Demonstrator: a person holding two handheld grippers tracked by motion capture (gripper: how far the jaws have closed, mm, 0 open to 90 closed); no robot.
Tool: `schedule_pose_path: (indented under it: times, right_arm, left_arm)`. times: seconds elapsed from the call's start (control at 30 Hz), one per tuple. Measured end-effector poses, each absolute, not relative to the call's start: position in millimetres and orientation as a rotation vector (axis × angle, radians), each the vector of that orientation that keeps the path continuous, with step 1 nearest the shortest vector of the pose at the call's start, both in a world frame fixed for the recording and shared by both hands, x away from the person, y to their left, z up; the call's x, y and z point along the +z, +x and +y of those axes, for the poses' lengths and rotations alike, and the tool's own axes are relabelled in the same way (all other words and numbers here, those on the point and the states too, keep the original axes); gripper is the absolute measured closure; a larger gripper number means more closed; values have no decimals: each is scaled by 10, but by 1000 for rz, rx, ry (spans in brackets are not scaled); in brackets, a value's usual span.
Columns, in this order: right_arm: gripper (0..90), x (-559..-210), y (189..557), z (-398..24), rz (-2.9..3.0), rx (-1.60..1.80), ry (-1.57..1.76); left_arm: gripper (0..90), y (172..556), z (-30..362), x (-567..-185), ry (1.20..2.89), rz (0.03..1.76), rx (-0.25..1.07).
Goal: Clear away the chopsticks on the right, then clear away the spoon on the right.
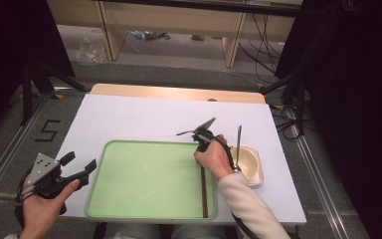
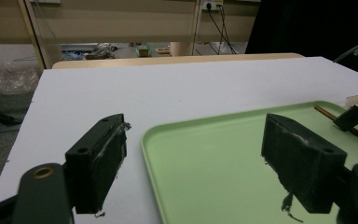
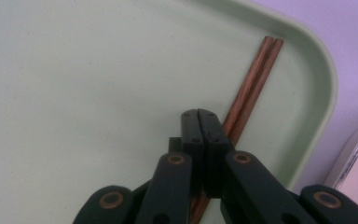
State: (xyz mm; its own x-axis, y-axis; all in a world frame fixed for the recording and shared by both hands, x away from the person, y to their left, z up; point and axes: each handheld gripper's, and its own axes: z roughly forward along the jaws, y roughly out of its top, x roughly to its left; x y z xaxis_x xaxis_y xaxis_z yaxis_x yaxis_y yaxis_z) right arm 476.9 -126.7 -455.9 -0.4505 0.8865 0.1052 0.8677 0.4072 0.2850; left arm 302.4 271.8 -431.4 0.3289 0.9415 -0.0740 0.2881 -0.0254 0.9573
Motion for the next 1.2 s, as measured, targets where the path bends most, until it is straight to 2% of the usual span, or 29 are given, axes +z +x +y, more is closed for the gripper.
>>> schedule_pose_path:
  times: [0.3,0.47,0.63,0.67,0.73,0.83,1.0,1.2]
  right_arm:
    - [839,-4511,4757,-1246,2575,470,1626]
    - [756,-4361,4760,-1296,2564,571,1590]
    - [618,-4053,4759,-1447,2501,730,1529]
    - [586,-4007,4832,-1559,2547,774,1321]
    - [513,-3869,4754,-1615,2425,816,1502]
    - [431,-3731,4736,-1799,2360,876,1484]
    - [401,-3575,4708,-2038,2228,877,1583]
    - [393,-3545,4726,-2303,2154,923,1594]
  left_arm:
    - [216,3024,2719,-4313,1543,1160,780]
    - [218,3026,2721,-4313,1540,1161,780]
    - [220,3035,2721,-4311,1540,1163,786]
    - [220,3038,2715,-4311,1537,1165,783]
    - [219,3050,2716,-4310,1547,1158,789]
    - [219,3059,2706,-4314,1549,1162,783]
    - [219,3055,2698,-4309,1545,1160,776]
    - [219,3037,2739,-4317,1543,1163,782]
